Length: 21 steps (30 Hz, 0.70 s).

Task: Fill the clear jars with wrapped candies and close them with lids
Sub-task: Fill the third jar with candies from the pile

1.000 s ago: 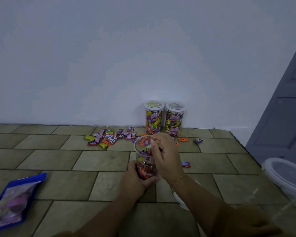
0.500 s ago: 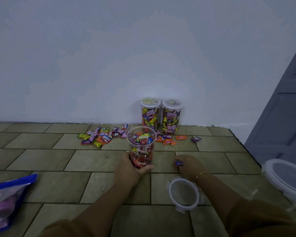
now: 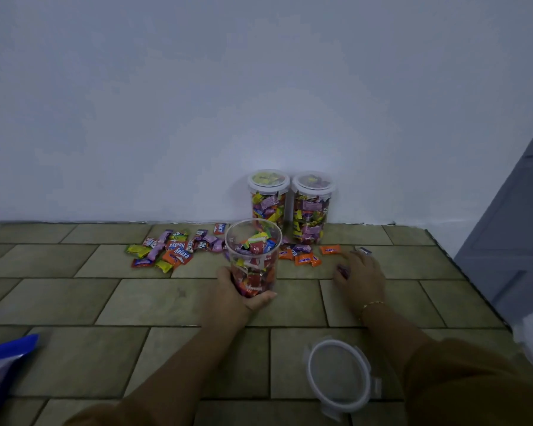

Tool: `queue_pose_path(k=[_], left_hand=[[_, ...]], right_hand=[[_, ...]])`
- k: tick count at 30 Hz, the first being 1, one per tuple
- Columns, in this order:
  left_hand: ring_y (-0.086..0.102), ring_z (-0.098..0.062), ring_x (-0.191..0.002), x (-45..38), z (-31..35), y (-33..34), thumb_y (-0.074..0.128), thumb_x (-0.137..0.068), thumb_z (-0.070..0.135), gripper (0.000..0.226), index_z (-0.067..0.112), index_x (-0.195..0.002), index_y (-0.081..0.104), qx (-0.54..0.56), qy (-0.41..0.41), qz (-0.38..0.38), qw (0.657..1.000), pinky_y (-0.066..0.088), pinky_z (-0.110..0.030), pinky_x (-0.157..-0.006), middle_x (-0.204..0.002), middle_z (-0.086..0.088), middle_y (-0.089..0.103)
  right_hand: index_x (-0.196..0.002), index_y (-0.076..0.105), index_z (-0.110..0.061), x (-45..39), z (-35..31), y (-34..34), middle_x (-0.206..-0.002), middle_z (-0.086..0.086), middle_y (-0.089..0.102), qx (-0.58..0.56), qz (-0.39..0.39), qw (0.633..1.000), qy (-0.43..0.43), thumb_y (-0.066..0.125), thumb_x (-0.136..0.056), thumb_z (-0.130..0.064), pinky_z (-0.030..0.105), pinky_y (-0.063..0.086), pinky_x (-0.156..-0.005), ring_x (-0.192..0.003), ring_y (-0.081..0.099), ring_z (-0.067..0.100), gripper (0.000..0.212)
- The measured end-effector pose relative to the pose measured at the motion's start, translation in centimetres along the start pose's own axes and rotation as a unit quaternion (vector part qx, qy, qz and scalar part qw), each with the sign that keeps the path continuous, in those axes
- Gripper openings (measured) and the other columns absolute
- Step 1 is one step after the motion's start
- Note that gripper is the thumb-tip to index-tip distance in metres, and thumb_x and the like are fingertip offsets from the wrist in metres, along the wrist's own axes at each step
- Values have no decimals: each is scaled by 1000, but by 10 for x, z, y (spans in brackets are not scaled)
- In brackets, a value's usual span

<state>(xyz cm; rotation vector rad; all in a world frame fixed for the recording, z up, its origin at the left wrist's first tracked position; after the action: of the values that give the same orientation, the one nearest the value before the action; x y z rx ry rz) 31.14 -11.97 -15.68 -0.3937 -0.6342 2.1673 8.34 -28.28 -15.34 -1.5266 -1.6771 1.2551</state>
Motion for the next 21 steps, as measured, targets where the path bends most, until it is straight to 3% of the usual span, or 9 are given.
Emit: queue_pose_path(k=[3, 6, 11, 14, 18, 21], left_hand=[[56, -17, -104, -5, -4, 3, 83, -49, 59, 89, 20, -117, 40, 8, -3, -3, 1000, 50, -34, -84, -121, -1, 58], [54, -13, -101, -7, -6, 5, 78, -43, 66, 92, 23, -115, 39, 9, 1, -6, 1000, 51, -34, -84, -119, 3, 57], [54, -13, -102, -11, -8, 5, 72, -35, 80, 94, 32, -106, 36, -3, 2, -3, 1000, 52, -39, -86, -114, 7, 56], [55, -13, -101, -12, -11, 5, 67, -32, 85, 93, 34, -104, 35, -15, 4, 7, 1000, 53, -40, -84, -107, 12, 53], [55, -13, -103, -12, -13, 7, 65, -32, 88, 95, 35, -104, 35, -21, 2, 7, 1000, 53, -41, -84, -109, 12, 55], [55, -15, -106, -13, -16, 8, 63, -30, 90, 95, 37, -104, 35, -13, -3, 1, 1000, 52, -43, -84, -113, 9, 57]], right_hand=[[-148, 19, -14, -13, 8, 8, -156, 16, 14, -6, -33, 999, 42, 55, -84, -58, 42, 12, -117, -145, 8, 32, 86], [-150, 8, -17, -28, 9, 14, -158, 17, 4, -27, -59, 996, 66, 46, -75, -75, 44, 8, -118, -146, 1, 31, 102], [-147, 23, -24, -36, -12, 25, -155, 14, 18, -64, -91, 994, 22, 45, -72, -78, 44, 20, -115, -143, 16, 31, 94], [-138, 33, -36, -30, -36, 36, -147, 13, 30, -19, -84, 996, -28, 41, -69, -84, 46, 28, -111, -135, 30, 34, 84], [-141, 22, -48, -27, -55, 54, -151, 13, 21, 77, -120, 988, -55, 29, -72, -85, 51, 17, -114, -137, 23, 36, 79], [-137, 34, -44, -27, -55, 57, -144, 13, 32, 91, -114, 989, -38, 31, -81, -77, 47, 23, -110, -131, 31, 34, 65]])
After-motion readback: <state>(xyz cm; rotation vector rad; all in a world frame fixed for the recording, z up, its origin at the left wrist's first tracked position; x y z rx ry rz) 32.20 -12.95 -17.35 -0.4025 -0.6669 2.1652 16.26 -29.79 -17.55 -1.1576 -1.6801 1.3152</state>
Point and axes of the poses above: each hand's wrist, its own x-axis away from the middle knuckle, its own y-axis out of the palm, z = x × y, the point moved 7 cm from there along -x, towards the middle knuckle
